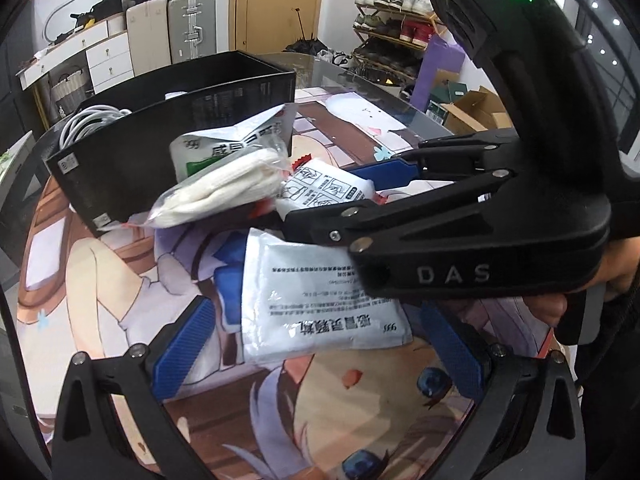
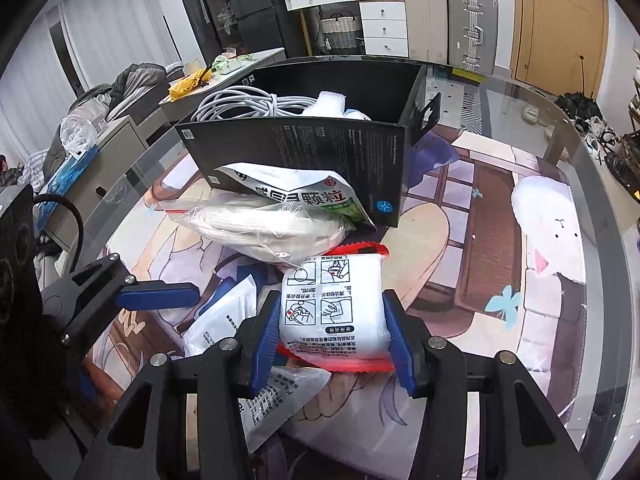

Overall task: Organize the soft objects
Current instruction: 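Grasp the white printed packet with the left gripper while the right grasps the red-trimmed packet, then carry both packets over the black box and release them inside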

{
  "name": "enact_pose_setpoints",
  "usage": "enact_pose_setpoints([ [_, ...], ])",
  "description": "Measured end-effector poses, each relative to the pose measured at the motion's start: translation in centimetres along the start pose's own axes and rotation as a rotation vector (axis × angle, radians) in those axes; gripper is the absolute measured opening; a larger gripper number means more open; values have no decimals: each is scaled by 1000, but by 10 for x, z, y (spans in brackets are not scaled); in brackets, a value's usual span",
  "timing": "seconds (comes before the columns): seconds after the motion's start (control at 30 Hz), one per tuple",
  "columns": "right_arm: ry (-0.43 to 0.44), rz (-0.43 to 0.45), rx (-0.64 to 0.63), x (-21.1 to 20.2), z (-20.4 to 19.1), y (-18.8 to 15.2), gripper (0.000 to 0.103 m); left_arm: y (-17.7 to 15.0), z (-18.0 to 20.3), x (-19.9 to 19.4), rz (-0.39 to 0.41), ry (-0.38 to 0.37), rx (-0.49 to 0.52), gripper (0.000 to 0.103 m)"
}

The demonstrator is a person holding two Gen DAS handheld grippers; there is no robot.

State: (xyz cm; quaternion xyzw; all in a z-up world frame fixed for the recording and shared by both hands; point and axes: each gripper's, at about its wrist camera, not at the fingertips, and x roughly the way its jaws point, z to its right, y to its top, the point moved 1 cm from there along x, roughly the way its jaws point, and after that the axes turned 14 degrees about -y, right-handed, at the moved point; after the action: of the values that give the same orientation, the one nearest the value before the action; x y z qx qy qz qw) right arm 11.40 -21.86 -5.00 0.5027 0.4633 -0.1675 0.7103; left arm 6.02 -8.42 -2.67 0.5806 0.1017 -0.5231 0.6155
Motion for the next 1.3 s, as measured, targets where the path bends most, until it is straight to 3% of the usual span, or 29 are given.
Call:
enact_pose_setpoints([
  [0.17, -1, 0, -2, 0, 0, 0, 50, 1, 8, 7, -32, 85, 32, 103],
  [0.3, 3, -2, -4, -1, 1, 0, 50, 1, 5, 7, -20, 92, 20, 101],
  [0.4, 6, -3, -6, -1, 1, -1, 50, 0, 1, 3, 9, 108, 13, 90],
  [0.47, 7, -4, -7, -2, 1, -1, 50, -1, 1, 1, 24, 108, 19, 74],
  [0.57, 11, -3, -8, -3, 0, -2, 50, -2, -1, -1, 30, 108, 32, 65],
  [1.3, 79, 51, -114, -29, -7, -14, 46, -18, -32, -39, 100, 141, -46, 53],
])
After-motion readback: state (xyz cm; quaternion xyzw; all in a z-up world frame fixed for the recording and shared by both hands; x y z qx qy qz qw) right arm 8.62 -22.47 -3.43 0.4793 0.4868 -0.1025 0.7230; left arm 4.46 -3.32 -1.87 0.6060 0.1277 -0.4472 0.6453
